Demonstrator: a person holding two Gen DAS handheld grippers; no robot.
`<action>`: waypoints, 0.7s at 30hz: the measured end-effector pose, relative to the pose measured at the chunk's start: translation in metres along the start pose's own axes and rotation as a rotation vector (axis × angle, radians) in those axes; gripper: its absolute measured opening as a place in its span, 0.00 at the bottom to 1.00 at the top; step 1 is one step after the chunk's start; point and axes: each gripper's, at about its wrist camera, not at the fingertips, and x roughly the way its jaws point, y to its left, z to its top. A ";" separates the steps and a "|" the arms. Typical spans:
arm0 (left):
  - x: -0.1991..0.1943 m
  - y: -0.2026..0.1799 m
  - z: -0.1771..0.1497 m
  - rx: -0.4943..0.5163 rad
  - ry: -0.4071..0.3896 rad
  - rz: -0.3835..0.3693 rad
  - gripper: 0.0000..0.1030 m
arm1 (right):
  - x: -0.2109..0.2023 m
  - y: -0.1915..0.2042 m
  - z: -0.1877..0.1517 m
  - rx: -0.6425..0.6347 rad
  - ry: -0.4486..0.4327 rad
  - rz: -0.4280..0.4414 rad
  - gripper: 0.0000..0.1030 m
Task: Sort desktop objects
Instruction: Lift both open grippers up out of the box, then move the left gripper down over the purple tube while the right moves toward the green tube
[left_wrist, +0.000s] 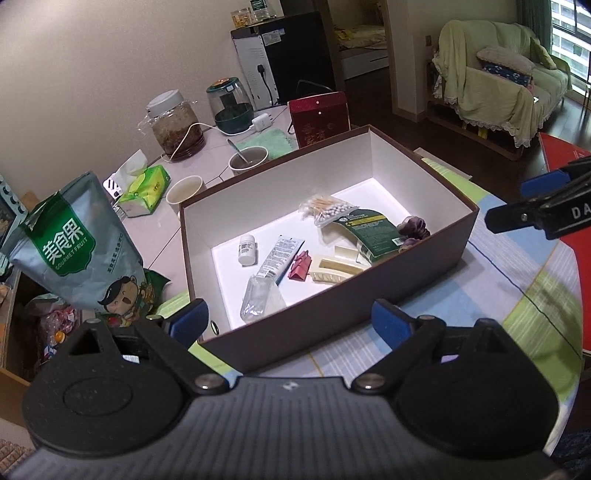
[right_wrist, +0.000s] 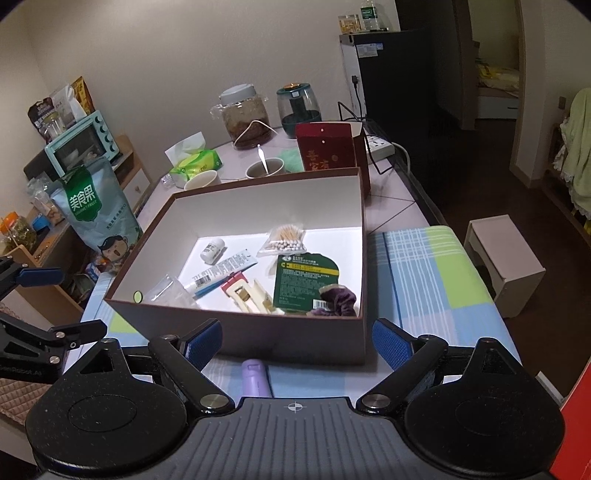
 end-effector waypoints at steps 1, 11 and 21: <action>-0.001 -0.001 -0.001 -0.002 0.002 0.003 0.91 | -0.001 0.000 -0.002 0.000 0.000 0.001 1.00; -0.003 -0.011 -0.012 -0.021 0.011 -0.010 0.92 | -0.014 0.004 -0.012 -0.013 -0.015 -0.001 1.00; 0.009 -0.020 -0.020 -0.028 0.052 -0.017 0.92 | -0.005 -0.011 -0.024 0.030 0.037 0.002 1.00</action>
